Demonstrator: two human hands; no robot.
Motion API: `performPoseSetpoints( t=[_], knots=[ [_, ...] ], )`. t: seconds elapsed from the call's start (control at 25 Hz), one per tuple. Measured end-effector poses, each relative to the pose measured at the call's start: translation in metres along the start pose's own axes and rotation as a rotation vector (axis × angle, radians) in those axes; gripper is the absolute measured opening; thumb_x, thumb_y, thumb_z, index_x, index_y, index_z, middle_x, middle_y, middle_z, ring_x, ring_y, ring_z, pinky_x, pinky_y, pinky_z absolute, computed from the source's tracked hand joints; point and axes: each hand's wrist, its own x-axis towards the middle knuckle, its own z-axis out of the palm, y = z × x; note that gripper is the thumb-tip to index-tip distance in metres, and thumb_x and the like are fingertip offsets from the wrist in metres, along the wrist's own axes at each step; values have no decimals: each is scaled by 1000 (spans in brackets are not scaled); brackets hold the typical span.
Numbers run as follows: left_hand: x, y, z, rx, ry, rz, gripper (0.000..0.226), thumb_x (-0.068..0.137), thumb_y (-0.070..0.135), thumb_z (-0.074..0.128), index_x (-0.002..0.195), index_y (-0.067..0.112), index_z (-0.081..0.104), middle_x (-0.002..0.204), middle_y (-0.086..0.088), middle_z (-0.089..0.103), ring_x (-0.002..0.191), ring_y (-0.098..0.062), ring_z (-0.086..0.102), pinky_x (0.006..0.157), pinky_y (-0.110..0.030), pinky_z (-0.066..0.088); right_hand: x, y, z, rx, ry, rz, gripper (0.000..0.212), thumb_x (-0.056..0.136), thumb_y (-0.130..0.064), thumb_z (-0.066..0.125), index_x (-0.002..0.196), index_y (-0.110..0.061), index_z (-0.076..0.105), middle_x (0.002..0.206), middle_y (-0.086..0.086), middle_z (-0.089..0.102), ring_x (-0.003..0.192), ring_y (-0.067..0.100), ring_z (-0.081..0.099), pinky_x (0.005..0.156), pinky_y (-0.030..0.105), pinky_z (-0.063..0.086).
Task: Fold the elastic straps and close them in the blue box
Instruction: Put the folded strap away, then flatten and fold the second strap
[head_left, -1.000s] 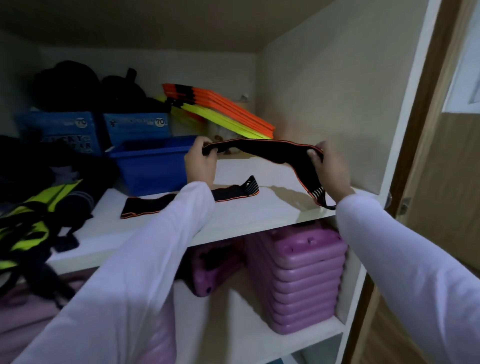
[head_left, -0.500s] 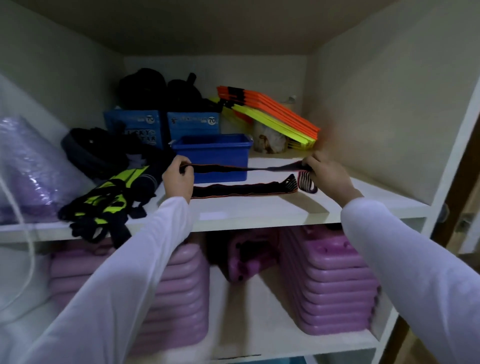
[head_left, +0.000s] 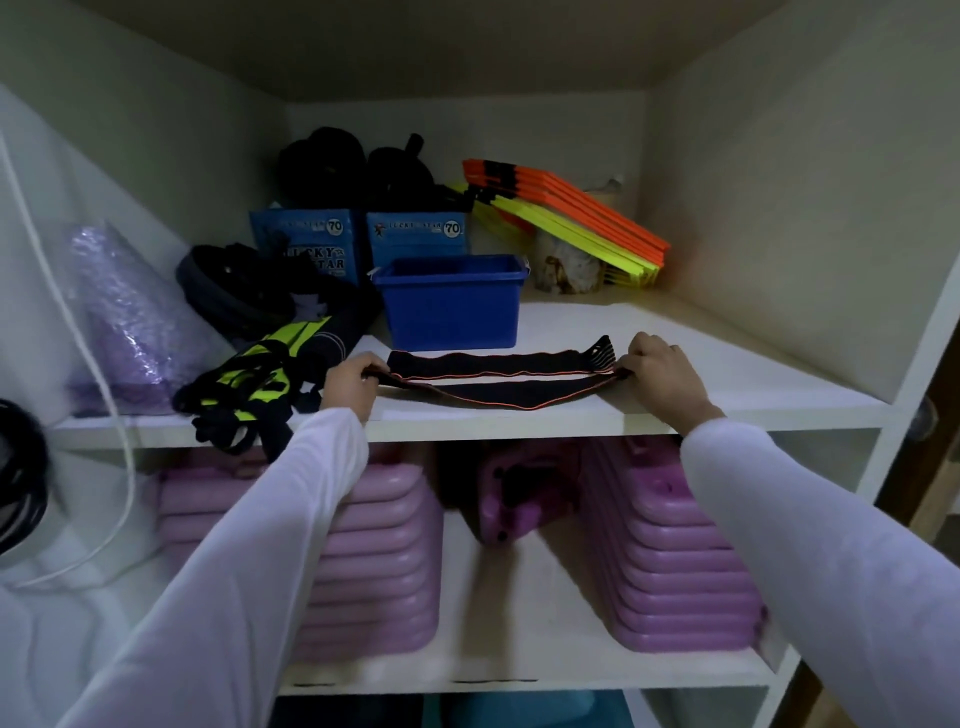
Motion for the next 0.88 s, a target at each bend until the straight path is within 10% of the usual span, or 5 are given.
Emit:
performPoseSetpoints(
  t=[0.24, 0.56, 0.68, 0.88],
  knots=[
    [0, -6, 1, 45, -124, -92, 45, 89, -13, 31, 106, -2, 72, 121, -20, 64, 53, -14, 43, 39, -5, 37, -12, 4, -1, 61, -191, 164, 29, 89, -22, 50, 107, -16, 72, 114, 10, 59, 110, 28, 51, 94, 36, 33],
    [13, 4, 1, 192, -206, -297, 27, 88, 28, 58, 75, 4, 62, 82, -17, 58, 85, -30, 58, 72, -30, 44, 6, -12, 3, 141, -73, 629, 67, 84, -59, 53, 123, -4, 55, 127, 17, 53, 124, 33, 43, 101, 43, 34],
    [14, 16, 7, 367, -333, -362, 53, 79, 52, 65, 99, 3, 61, 105, -16, 62, 111, -31, 57, 88, -33, 47, 15, -19, 1, 145, -247, 730, 71, 77, -65, 56, 117, -6, 57, 127, 15, 54, 126, 32, 41, 104, 44, 28],
    [25, 24, 10, 300, -356, -415, 56, 83, 28, 68, 126, -2, 50, 128, -17, 56, 124, -32, 51, 98, -33, 43, 24, -19, -1, 268, -361, 795, 35, 81, -43, 66, 90, -10, 56, 124, 16, 57, 125, 34, 43, 108, 44, 22]
  ],
)
